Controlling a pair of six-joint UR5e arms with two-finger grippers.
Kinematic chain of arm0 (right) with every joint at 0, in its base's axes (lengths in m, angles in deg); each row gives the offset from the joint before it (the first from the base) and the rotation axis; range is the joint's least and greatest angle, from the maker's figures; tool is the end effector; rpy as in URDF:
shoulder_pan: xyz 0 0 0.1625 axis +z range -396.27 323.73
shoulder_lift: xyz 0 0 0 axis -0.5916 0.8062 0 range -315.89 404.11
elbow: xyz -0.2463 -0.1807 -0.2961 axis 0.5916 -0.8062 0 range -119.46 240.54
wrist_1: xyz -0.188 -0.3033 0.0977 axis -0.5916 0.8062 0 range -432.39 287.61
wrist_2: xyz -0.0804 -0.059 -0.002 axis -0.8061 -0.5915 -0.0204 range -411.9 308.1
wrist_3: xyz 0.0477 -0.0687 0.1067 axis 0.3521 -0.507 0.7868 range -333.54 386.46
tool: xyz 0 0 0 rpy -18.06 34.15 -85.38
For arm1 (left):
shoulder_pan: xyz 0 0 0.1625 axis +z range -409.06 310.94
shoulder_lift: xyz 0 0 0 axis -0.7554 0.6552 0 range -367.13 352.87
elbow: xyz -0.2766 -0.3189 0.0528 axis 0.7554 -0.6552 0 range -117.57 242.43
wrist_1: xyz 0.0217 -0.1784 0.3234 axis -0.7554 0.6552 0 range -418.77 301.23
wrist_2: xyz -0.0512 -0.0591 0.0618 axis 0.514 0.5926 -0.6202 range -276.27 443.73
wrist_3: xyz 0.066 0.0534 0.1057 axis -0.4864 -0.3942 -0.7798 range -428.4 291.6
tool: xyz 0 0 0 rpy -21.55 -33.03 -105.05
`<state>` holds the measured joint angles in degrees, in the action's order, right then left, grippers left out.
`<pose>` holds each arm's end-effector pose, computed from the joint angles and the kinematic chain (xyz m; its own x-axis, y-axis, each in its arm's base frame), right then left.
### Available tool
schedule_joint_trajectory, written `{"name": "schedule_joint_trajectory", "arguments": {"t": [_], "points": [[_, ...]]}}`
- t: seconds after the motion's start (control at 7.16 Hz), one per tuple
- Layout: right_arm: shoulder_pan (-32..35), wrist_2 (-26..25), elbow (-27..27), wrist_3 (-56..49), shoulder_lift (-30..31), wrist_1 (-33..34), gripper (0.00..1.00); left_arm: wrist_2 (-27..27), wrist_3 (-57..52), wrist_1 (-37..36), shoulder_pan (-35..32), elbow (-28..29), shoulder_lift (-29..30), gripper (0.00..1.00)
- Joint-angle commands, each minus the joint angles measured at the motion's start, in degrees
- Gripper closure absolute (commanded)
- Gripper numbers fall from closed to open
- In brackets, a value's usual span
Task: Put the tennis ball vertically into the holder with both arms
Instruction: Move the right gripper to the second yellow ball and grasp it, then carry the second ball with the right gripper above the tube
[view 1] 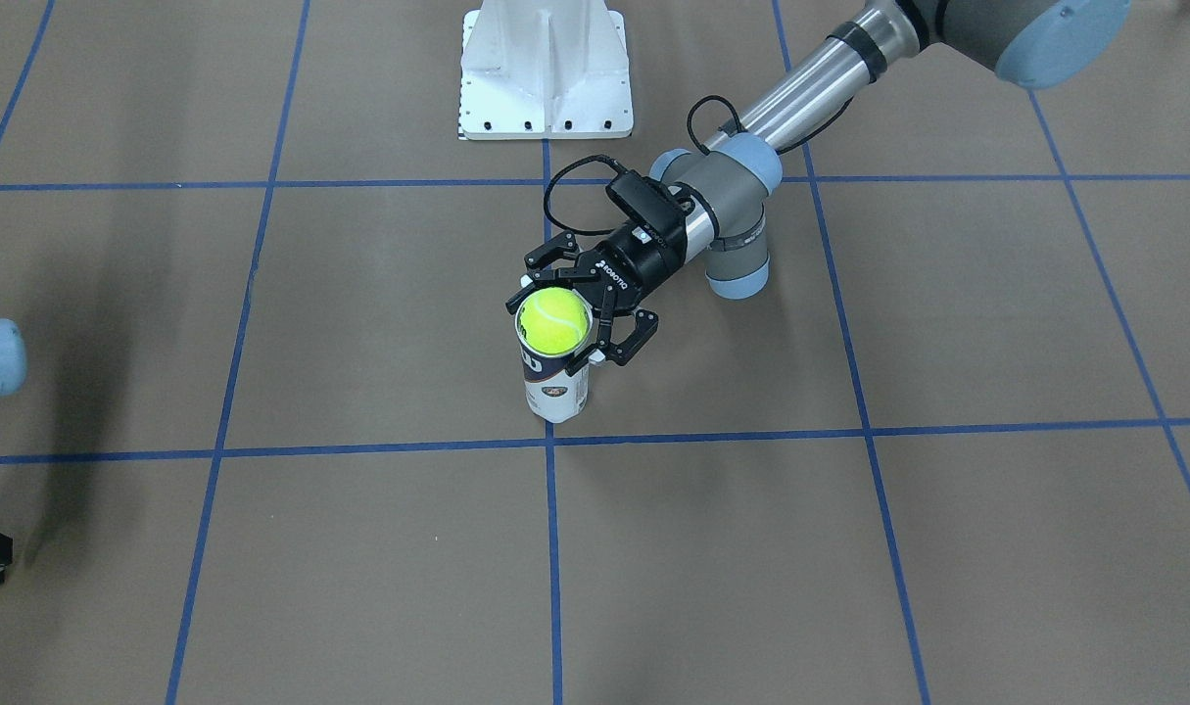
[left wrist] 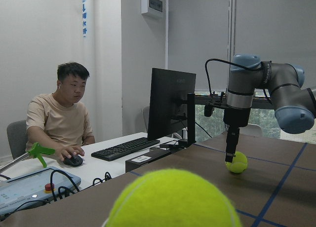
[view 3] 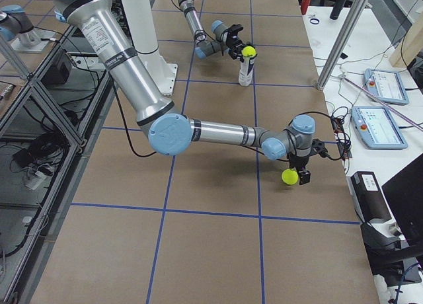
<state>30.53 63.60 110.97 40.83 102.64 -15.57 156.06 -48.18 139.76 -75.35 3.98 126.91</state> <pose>-0.2093 -0.6784 0.6427 0.8226 -0.3003 0.4829 0.1576 0.9363 0.3138 0.5433 -0.4629 0.2417 0.4552 0.7724 -0.4429 0.6600 0.0411 0.7501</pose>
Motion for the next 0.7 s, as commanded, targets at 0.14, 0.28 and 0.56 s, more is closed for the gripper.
{"name": "schedule_joint_trajectory", "arguments": {"t": [0.14, 0.28, 0.56], "points": [[-1.1, -0.6, 3.4, 0.5, 2.8, 0.0, 0.81, 0.0, 0.0, 0.0, 0.0, 0.0, 0.0, 0.01], [-1.1, -0.4, 5.9, 1.2, 3.3, 0.1, 1.00, 0.0, 0.0, 0.0, 0.0, 0.0, 0.0, 0.01], [-1.1, 3.4, 16.7, 14.1, 2.9, 4.7, 1.00, 0.0, 0.0, -0.1, 0.0, 0.0, 0.1, 0.01]]}}
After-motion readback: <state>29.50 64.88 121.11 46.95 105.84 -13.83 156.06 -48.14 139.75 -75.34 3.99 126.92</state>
